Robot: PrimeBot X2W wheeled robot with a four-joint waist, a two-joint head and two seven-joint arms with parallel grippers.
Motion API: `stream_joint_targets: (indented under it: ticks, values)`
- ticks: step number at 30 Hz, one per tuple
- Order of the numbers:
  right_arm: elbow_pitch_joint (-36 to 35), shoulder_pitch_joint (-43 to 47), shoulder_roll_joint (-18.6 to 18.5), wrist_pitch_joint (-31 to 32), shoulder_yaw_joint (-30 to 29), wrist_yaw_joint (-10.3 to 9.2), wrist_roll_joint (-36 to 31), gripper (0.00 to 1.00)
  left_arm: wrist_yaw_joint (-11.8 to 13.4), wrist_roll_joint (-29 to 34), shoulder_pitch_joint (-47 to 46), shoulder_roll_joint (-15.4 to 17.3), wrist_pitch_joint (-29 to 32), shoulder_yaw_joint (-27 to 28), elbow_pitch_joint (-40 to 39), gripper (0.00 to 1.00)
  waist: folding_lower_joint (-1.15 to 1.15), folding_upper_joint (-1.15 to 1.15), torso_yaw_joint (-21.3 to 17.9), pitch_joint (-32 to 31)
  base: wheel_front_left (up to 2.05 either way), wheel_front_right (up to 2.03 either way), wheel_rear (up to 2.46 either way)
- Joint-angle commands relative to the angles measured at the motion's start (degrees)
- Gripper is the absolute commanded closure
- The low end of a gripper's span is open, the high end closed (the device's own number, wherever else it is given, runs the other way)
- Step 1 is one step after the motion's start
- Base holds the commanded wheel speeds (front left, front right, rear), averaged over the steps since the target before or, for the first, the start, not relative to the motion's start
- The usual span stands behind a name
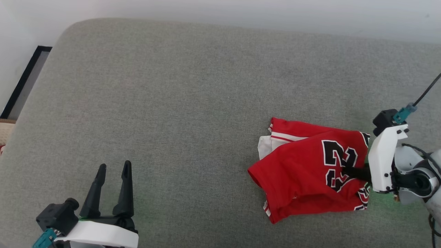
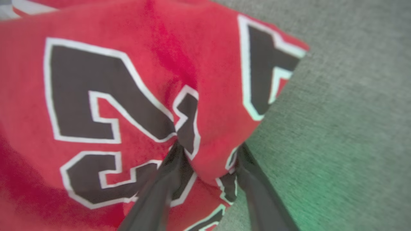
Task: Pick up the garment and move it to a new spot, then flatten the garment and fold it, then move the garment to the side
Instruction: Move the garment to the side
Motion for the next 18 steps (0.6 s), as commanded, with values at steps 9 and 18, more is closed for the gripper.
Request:
stream_joint_targets:
  ticks: [9,18]
  values:
    - [-3.1,-2.1,-4.0,-3.2,0.2,-0.16,1.8,1.0,-0.2,0.1,-2.2,0.5,-0.3,1.0,-0.7,0.0,0.0,0.0,-2.3,1.4,0.0,0.0,0.0]
    - [-5.2,-5.0,-10.4,-6.2,-1.8,-0.02,0.4,1.0,-0.2,0.9,-6.3,3.0,-0.3,-1.5,-1.0,0.0,0.0,0.0,-7.5,2.7,0.0,0.0,0.0]
